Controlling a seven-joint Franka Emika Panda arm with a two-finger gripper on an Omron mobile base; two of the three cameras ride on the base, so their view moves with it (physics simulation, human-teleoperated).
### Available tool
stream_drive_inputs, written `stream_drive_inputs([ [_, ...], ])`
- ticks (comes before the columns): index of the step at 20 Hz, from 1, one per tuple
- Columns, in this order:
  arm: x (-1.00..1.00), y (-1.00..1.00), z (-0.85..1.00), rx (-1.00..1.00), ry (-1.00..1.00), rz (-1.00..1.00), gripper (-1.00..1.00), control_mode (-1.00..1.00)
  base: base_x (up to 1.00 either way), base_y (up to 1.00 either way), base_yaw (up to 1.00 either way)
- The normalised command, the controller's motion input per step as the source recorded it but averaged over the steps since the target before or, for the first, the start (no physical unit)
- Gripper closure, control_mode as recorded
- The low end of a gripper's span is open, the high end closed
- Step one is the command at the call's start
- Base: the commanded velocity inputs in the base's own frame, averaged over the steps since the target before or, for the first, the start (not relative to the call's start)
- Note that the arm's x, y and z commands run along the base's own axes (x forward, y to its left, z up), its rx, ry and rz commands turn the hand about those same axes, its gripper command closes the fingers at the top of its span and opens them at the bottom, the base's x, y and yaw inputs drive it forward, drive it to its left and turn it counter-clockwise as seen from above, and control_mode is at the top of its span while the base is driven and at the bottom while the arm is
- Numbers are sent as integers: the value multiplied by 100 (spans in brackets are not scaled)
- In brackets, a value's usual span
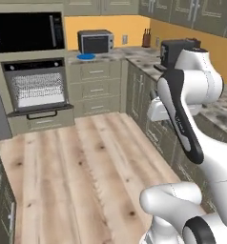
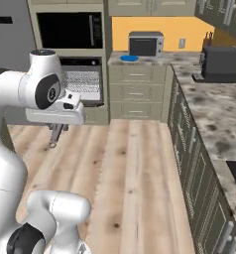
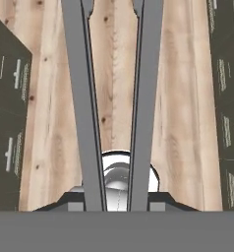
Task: Pick up the tongs from the counter and place them near the plate next to the oven.
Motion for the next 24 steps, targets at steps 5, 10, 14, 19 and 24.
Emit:
stream_drive_inputs([
  [5, 0, 0, 0, 0, 0, 0, 100, 100, 100, 6, -25],
  [10, 0, 0, 0, 0, 0, 0, 100, 100, 100, 36, -36],
  [14, 0, 0, 0, 0, 0, 0, 100, 100, 100, 59, -46],
  [19, 0, 0, 0, 0, 0, 0, 100, 100, 100, 56, -27],
  [24, 0, 0, 0, 0, 0, 0, 100, 100, 100, 0, 13],
])
